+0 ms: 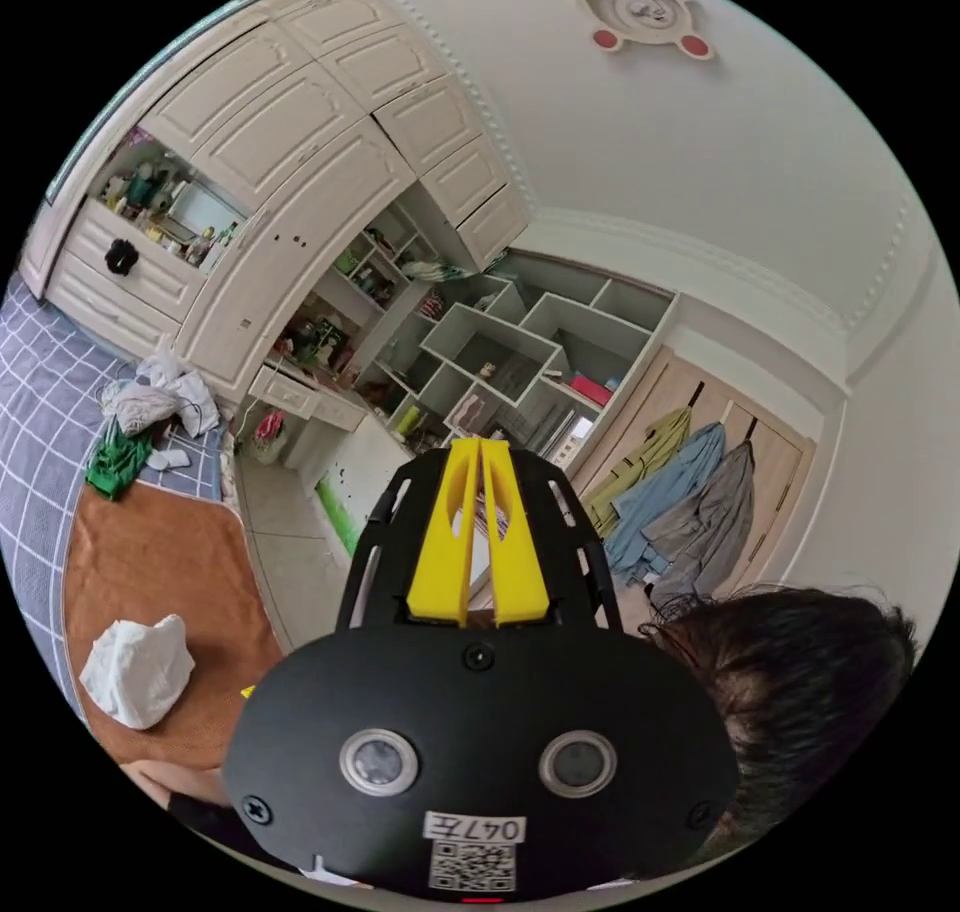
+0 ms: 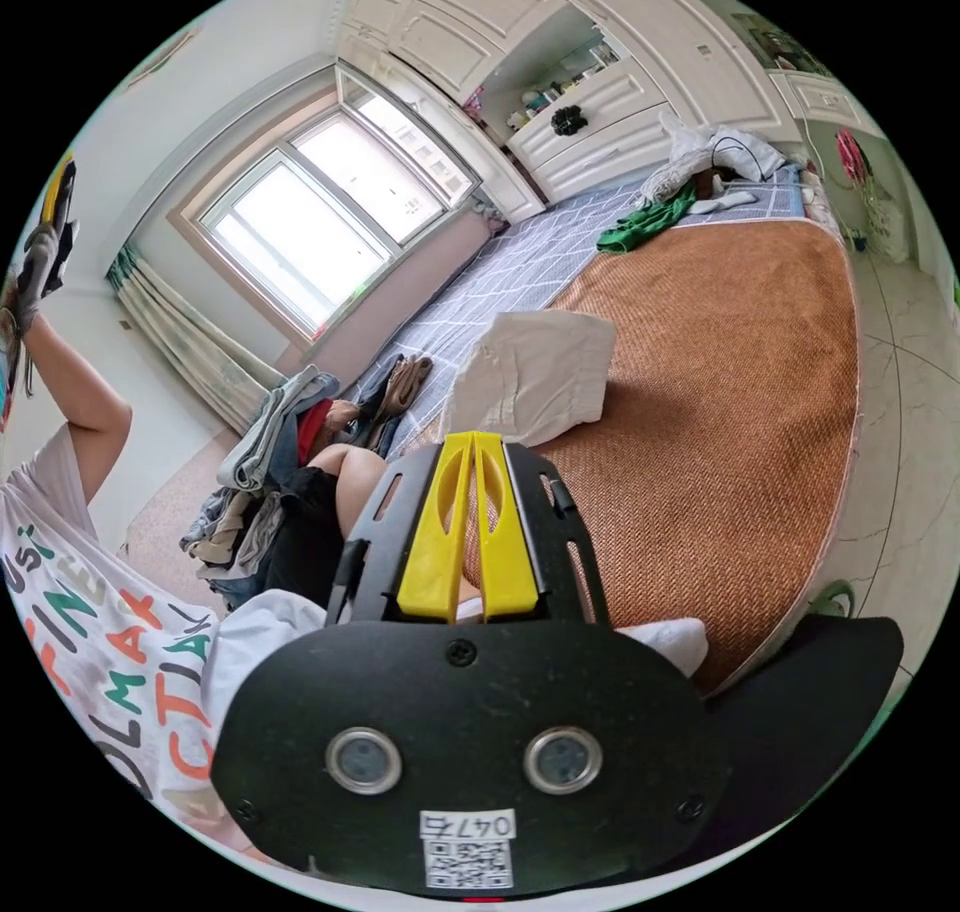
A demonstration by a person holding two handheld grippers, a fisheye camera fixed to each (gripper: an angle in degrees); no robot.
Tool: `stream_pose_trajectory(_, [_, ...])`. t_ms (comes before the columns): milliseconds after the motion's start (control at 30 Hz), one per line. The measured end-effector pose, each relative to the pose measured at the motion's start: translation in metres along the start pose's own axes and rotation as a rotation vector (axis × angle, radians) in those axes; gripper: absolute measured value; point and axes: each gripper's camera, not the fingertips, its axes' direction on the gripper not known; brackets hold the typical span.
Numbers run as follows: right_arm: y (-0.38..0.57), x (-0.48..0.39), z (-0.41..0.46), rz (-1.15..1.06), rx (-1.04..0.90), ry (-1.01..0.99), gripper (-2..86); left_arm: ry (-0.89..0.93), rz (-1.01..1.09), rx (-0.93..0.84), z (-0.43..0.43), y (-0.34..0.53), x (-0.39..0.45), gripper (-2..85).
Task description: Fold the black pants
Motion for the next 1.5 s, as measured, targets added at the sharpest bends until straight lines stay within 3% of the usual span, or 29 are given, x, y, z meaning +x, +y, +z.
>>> stream_pose_trajectory(400, [0.009, -0.124, 0.12, -0.049, -0.099, -0.035, -1.2, -0.134, 0.336, 0.445, -0.19, 0.063, 0.137, -1.0])
stream_pose_trajectory(500, [0.012, -0.147, 0.144, -0.058, -0.123, -0.051, -1.2, -0.131, 0.332, 0.507, -0.221, 0.084, 0.14, -1.0])
stream_pose_trajectory(733, [0.018, -0.189, 0.174, -0.017, -0.14, -0.114, -1.2, -0.089, 0.209, 0.387, -0.202, 0.068, 0.107, -1.0])
stream_pose_trajectory(1000, [0.031, -0.217, 0.197, 0.089, -0.148, -0.152, -1.2, -0.148, 0.142, 0.127, -0.112, 0.031, 0.096, -1.0])
stream_pose_trajectory(1500, [0.048, -0.277, 0.228, 0.117, -0.183, -0.183, -1.2, -0.147, 0.169, 0.215, -0.072, -0.004, 0.088, -1.0])
